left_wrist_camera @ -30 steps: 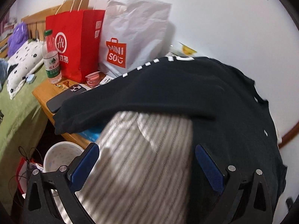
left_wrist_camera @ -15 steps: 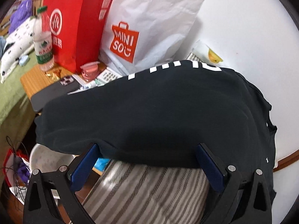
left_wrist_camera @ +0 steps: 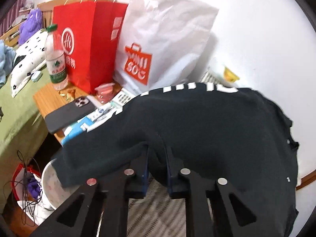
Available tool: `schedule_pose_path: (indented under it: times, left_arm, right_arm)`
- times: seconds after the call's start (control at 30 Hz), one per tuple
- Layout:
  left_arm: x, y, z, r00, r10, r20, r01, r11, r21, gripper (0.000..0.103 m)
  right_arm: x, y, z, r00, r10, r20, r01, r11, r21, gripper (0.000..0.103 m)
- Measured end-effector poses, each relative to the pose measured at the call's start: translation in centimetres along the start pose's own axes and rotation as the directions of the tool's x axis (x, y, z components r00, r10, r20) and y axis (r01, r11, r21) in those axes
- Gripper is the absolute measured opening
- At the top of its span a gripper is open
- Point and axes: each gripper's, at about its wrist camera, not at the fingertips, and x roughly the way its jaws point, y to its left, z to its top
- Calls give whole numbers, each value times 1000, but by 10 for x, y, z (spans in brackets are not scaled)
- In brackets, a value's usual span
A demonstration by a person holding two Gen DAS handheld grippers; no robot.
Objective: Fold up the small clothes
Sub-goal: 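Move the left tool to the lettered sleeve and grasp its cuff, then fold the lettered sleeve across the sweatshirt body with the left tool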
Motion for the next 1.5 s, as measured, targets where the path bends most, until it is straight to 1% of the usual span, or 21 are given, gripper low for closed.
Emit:
schedule_pose_path:
  times: [0.13, 0.23, 0.33, 0.4, 0.47, 0.57, 0.63, 0.73, 0.83, 0.9, 1.0, 1.07, 1.2, 1.3, 1.37, 1.4, 1.43, 1.47, 1.5]
  left_arm:
    - [-26, -22, 10, 998, 6, 55, -10, 997, 75, 11]
    - [-48, -44, 14, 996, -22, 84, 12, 993, 118, 11]
    - [-66, -70, 15, 994, -45, 95, 29, 986, 162, 11]
    - [-78, -91, 13, 992, -57, 109, 35, 980, 198, 11]
    - [-86, -110, 10, 990, -74, 123, 45, 972, 229, 11]
    - [-100, -143, 3, 983, -116, 140, 72, 956, 285, 11]
    - [-106, -168, -4, 979, -150, 138, 99, 942, 321, 11]
    - [-106, -211, -21, 976, -189, 111, 134, 914, 383, 11]
    - [-95, -248, -42, 978, -192, 77, 139, 886, 443, 11]
    - [-82, -267, -55, 979, -196, 52, 149, 870, 469, 11]
    - [-63, -288, -73, 981, -192, 5, 164, 851, 498, 11]
    - [-53, -298, -86, 982, -185, -29, 174, 843, 508, 12]
    - [-40, -306, -104, 978, -189, -89, 208, 831, 516, 13]
    - [-34, -308, -110, 967, -206, -151, 255, 819, 514, 21]
    - [-36, -302, -110, 951, -246, -188, 308, 815, 492, 29]
    - [-37, -300, -110, 947, -258, -192, 320, 815, 483, 33]
    - [-43, -293, -107, 944, -271, -186, 328, 818, 473, 44]
    - [-46, -288, -104, 946, -274, -175, 325, 820, 471, 60]
    - [-51, -281, -101, 948, -279, -153, 319, 824, 468, 65]
  right_arm:
    - [-5, -9, 5, 1000, -1, 23, 1, 1000, 6, 103]
    - [-9, -14, 13, 999, 7, 45, -7, 1000, 0, 103]
    - [-4, -17, 28, 998, 26, 65, -25, 999, -22, 103]
    - [2, -19, 43, 998, 32, 61, -30, 999, -24, 103]
    - [4, -20, 56, 996, 55, 74, -53, 998, -25, 103]
    - [3, -18, 65, 994, 55, 99, -52, 998, -31, 103]
    - [2, -17, 64, 991, 59, 116, -55, 998, -43, 103]
    - [4, -17, 59, 991, 51, 123, -44, 997, -62, 103]
    - [6, -19, 52, 992, 39, 116, -30, 996, -81, 103]
    - [7, -22, 48, 993, 36, 110, -26, 996, -90, 103]
    - [11, -30, 44, 995, 18, 98, -9, 996, -90, 103]
    - [12, -37, 41, 995, 13, 94, -6, 997, -79, 103]
    - [16, -46, 37, 996, 20, 84, -17, 999, -45, 103]
    - [23, -43, 37, 997, 27, 68, -23, 998, -53, 103]
    - [26, -37, 41, 998, 25, 62, -21, 997, -69, 103]
    - [27, -32, 45, 998, 26, 64, -21, 997, -78, 103]
    - [27, -27, 48, 997, 33, 67, -28, 996, -84, 103]
    - [26, -22, 50, 997, 46, 69, -40, 995, -88, 103]
    - [24, -15, 54, 996, 63, 70, -56, 994, -92, 103]
